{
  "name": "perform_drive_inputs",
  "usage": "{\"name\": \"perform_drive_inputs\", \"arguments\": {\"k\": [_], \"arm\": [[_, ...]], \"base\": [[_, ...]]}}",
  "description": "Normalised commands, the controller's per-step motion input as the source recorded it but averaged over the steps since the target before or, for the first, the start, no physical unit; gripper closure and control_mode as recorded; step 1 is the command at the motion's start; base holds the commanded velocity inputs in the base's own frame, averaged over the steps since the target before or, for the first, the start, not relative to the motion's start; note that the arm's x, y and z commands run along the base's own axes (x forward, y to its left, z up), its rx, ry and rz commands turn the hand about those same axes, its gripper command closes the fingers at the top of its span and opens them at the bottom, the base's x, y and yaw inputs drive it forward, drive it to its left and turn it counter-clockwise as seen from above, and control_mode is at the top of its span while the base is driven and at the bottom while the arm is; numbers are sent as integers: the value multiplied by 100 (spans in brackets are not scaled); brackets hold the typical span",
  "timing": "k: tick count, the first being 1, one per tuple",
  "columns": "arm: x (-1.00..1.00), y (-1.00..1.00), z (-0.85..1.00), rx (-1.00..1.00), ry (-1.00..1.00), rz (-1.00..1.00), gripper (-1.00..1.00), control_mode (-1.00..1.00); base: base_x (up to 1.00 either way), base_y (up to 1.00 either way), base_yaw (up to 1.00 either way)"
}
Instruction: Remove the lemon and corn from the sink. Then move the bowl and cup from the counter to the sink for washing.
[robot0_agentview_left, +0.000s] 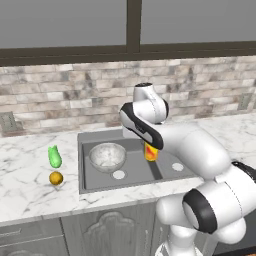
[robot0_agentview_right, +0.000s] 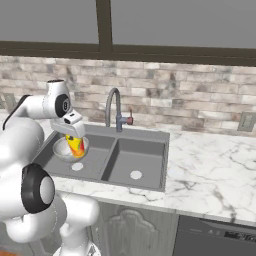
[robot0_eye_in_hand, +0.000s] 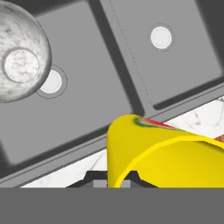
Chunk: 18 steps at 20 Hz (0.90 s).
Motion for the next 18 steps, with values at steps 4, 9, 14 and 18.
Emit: {"name": "perform_drive_inputs", "arguments": {"k": [4, 9, 14, 18], "arm": [[14, 0, -8, 0, 0, 1, 100, -100], [14, 0, -8, 0, 0, 1, 100, -100], [11, 0, -12, 1, 0, 1, 100, -100], [9, 0, -13, 0, 0, 1, 100, -100]], "base": [[0, 0, 0], [0, 0, 0], [0, 0, 0], [0, 0, 0]]}}
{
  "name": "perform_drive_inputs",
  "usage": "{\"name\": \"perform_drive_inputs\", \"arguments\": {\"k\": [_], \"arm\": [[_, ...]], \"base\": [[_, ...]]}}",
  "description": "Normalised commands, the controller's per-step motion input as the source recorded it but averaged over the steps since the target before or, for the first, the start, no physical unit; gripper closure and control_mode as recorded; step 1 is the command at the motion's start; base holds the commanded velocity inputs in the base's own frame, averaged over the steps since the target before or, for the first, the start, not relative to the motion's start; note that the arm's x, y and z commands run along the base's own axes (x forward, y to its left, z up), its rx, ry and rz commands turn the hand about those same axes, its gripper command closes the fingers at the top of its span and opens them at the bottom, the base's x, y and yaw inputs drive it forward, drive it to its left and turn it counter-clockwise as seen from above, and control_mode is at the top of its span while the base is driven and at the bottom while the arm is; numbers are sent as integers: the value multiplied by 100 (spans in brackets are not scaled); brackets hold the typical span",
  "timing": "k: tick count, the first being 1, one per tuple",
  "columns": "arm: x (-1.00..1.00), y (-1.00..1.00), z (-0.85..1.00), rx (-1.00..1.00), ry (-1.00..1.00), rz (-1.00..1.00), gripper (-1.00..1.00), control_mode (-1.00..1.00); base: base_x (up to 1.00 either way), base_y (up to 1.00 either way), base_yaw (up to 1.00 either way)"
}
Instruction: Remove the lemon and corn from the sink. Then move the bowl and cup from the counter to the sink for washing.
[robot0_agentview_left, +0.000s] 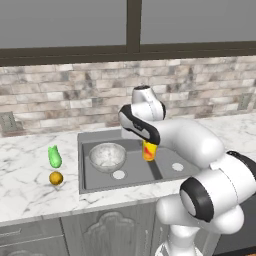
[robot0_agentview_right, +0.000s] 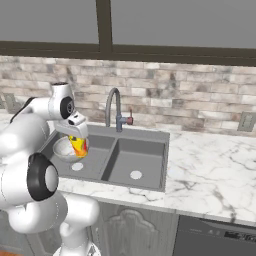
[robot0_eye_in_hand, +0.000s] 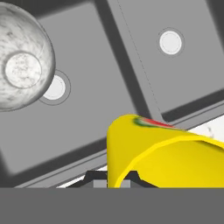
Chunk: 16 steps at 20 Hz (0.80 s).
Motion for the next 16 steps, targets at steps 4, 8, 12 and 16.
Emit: {"name": "perform_drive_inputs", "arguments": {"k": [4, 8, 12, 16], "arm": [[5, -1, -14, 0, 0, 1, 100, -100], [4, -2, -16, 0, 0, 2, 100, -100], [3, -3, -16, 1, 3, 4, 100, -100], [2, -3, -16, 2, 3, 6, 100, -100]], "base": [[0, 0, 0], [0, 0, 0], [0, 0, 0], [0, 0, 0]]}}
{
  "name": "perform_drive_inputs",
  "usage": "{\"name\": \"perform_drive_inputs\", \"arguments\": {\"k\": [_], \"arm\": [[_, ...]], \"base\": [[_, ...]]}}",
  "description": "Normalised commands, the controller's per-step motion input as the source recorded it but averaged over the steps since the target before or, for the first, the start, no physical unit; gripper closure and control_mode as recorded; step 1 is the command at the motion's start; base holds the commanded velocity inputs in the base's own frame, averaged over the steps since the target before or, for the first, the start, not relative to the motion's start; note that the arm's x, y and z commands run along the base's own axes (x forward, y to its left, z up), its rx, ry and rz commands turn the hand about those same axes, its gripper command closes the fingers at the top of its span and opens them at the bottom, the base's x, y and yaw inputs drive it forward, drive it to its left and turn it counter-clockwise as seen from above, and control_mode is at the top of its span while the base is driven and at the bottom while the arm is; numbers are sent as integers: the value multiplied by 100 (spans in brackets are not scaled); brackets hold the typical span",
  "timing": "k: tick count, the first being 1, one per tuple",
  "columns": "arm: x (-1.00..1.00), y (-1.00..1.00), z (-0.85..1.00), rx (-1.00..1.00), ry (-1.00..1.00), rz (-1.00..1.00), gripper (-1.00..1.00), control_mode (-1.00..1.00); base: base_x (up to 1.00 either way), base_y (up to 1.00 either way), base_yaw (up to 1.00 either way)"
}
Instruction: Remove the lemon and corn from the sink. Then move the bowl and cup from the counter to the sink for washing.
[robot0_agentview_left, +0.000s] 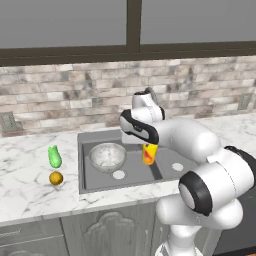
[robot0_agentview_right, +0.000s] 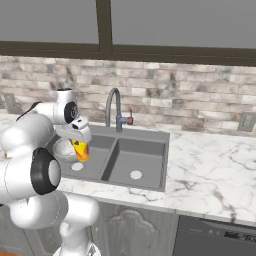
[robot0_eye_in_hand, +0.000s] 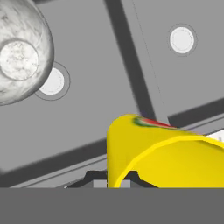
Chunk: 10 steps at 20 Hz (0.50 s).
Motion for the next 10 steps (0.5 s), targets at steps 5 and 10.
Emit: {"name": "perform_drive_inputs", "arguments": {"k": [5, 10], "arm": [[0, -1, -17, 3, 2, 6, 100, -100], [0, 0, -18, 4, 0, 4, 100, -100]], "base": [[0, 0, 0], [0, 0, 0]]}}
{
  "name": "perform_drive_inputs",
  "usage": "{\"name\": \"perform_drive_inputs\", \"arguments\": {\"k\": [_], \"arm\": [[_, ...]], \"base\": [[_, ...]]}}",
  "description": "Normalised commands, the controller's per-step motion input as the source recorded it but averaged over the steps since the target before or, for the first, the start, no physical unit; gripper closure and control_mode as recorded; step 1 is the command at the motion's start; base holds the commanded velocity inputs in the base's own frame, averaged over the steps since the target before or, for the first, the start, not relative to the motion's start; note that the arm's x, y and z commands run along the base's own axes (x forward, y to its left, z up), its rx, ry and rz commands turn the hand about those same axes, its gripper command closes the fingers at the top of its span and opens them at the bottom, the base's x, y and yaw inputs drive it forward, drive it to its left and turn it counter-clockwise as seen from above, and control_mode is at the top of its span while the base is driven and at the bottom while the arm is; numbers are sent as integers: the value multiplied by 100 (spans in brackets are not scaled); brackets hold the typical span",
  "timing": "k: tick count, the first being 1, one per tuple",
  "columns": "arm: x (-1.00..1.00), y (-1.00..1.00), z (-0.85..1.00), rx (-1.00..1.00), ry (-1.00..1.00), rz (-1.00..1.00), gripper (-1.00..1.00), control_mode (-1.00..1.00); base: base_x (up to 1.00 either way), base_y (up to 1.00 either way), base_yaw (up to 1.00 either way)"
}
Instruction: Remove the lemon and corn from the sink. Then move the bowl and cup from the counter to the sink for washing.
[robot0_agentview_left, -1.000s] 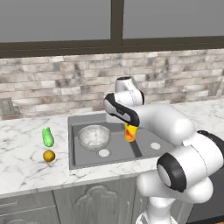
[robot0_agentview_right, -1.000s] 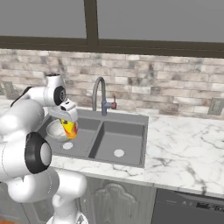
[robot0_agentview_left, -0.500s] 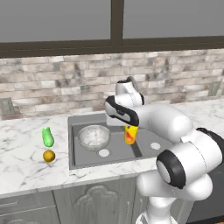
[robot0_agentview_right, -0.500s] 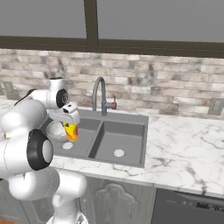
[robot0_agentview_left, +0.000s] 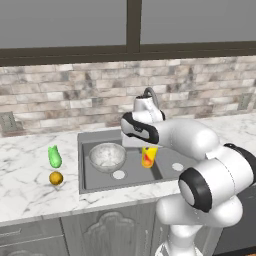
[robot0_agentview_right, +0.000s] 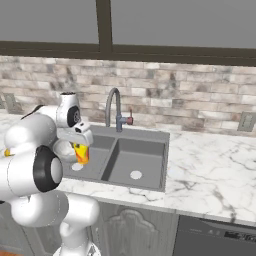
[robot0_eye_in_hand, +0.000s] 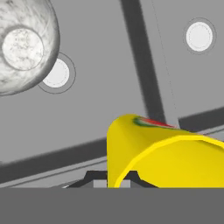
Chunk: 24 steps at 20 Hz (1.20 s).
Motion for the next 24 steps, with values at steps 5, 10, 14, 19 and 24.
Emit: {"name": "perform_drive_inputs", "arguments": {"k": [5, 10, 14, 19, 24], "arm": [[0, 0, -18, 2, 0, 3, 100, -100], [1, 2, -17, 0, 0, 3, 100, -100], [2, 1, -17, 0, 0, 3, 100, -100], [6, 0, -17, 0, 0, 3, 100, -100], [8, 1, -17, 0, 0, 2, 100, -100]], "base": [[0, 0, 0], [0, 0, 0], [0, 0, 0], [0, 0, 0], [0, 0, 0]]}}
